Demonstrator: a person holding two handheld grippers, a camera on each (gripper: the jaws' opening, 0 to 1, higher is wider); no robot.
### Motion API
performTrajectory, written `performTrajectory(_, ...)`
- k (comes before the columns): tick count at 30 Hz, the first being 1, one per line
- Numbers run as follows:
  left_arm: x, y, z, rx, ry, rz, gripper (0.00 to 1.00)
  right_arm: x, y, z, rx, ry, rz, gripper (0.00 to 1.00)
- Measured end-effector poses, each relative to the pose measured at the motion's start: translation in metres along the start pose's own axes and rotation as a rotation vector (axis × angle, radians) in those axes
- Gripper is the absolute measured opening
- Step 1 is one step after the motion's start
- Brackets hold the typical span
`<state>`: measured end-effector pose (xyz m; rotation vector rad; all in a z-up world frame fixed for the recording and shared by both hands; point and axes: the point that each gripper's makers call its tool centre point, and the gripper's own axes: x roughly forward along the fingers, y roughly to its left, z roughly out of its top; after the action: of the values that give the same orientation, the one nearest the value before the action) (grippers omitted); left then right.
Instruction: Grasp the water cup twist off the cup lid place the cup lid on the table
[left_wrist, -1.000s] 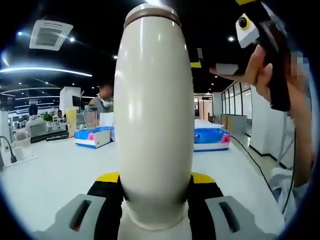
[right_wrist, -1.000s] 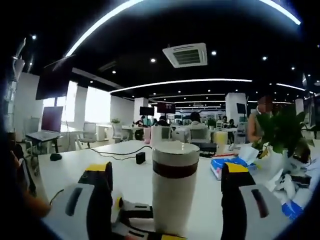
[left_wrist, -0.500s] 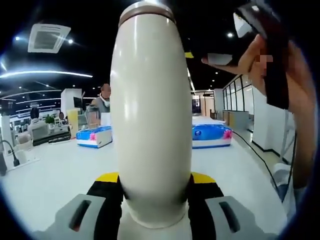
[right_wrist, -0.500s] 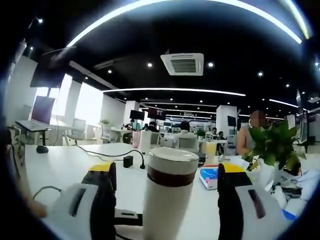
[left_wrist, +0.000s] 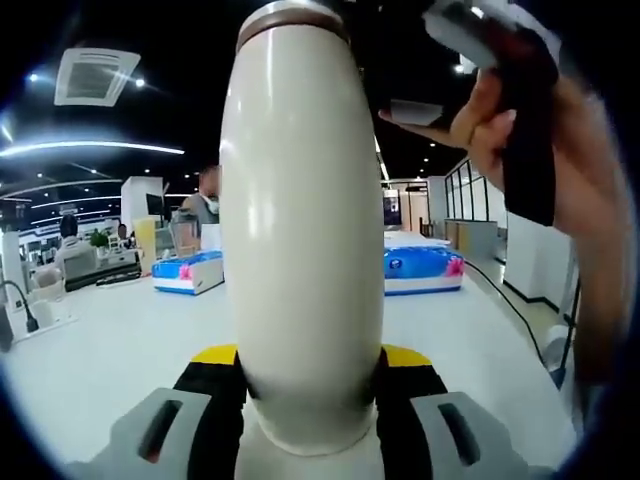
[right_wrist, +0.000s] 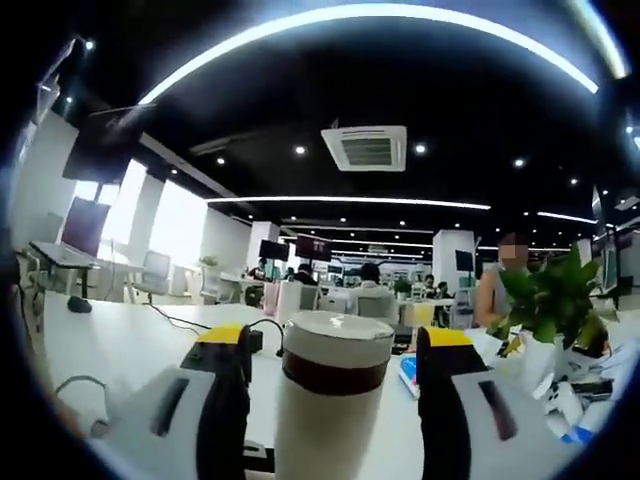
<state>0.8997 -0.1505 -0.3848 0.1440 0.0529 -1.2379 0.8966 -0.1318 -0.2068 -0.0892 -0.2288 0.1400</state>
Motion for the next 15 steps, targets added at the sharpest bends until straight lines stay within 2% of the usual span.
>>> performTrajectory(7, -0.001, -0.001, 0.000, 0.003, 0.001, 0.000, 0.52, 0.003, 0.006, 0.000, 0.023, 0.012, 0.036, 0.59)
performTrajectory(11, -0.002, -0.001, -0.001, 0.005, 0.004, 0.002, 0.52, 0.004, 0.007, -0.001, 0.006, 0.011, 0.041, 0.47)
performTrajectory(15, -0.002, -0.001, -0.001, 0.011, 0.005, 0.001, 0.52, 0.002, 0.006, -0.001, 0.030, 0.004, 0.056, 0.46)
